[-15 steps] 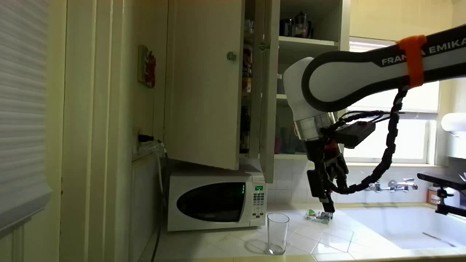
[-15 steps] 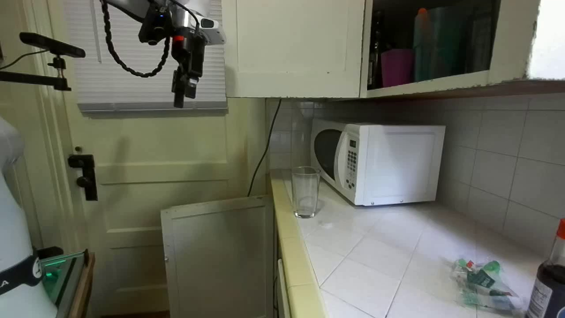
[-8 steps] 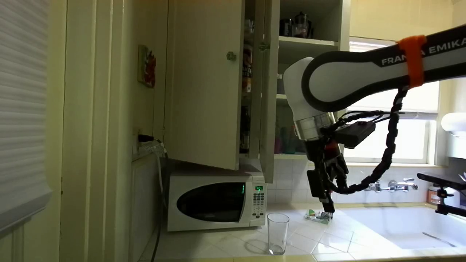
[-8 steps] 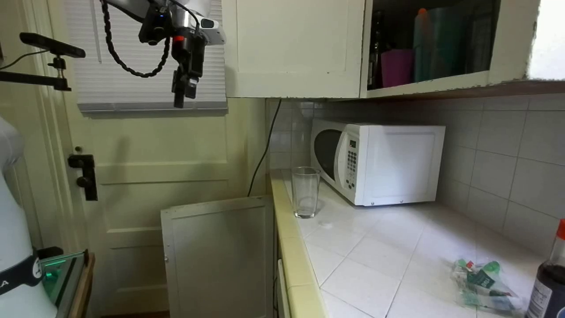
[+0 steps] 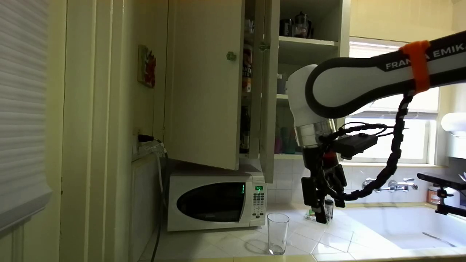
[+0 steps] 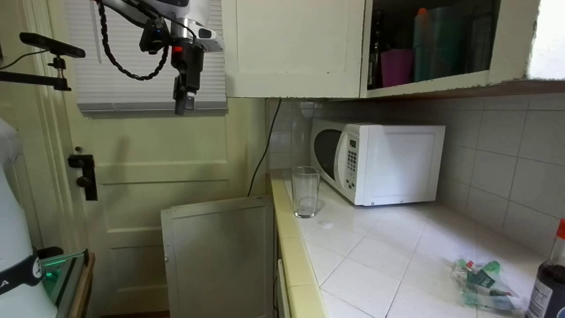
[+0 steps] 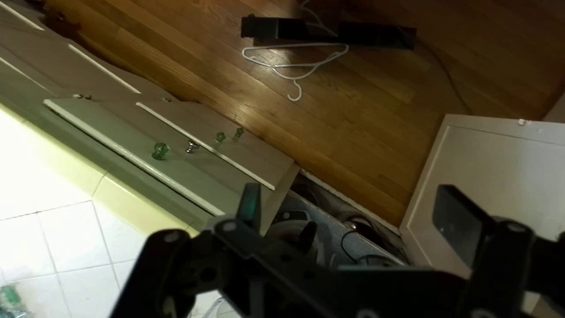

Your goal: Close the cabinet door on the left then open the topmost drawer.

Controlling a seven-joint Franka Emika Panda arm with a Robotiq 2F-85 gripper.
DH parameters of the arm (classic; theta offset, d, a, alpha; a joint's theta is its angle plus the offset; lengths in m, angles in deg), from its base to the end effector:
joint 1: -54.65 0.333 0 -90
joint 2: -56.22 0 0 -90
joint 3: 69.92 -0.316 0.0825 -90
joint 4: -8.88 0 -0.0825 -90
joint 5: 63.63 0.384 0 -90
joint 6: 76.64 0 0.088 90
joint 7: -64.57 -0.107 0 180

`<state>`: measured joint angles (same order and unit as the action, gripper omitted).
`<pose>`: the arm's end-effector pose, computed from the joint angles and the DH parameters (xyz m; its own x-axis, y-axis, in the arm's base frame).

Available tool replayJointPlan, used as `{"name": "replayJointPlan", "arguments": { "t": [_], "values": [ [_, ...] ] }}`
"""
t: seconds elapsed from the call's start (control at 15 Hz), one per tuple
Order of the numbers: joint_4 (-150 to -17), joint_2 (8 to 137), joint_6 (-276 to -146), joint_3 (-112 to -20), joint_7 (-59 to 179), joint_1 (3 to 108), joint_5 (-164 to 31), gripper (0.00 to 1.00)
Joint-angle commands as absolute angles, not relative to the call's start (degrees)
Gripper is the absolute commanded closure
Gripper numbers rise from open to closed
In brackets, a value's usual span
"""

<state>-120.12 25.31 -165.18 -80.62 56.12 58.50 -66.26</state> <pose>0.3578 0.0992 0.5508 0.9868 0.0615 -0.1501 0.0863 -0.9826 0.1643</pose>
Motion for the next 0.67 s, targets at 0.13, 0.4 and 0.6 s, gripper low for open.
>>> {"name": "replayJointPlan", "arguments": {
  "t": [0.13,0.4,0.6],
  "values": [
    [-136.21,13.74,-175.39,-78.15,51.04,59.68,-56.81,0.00],
    [-145.94,7.38,-182.96,-77.22,50.16,59.37,-51.49,0.00],
    [-147.84,9.45,-188.12,-81.36,49.09,61.36,-49.24,0.00]
  ]
}}
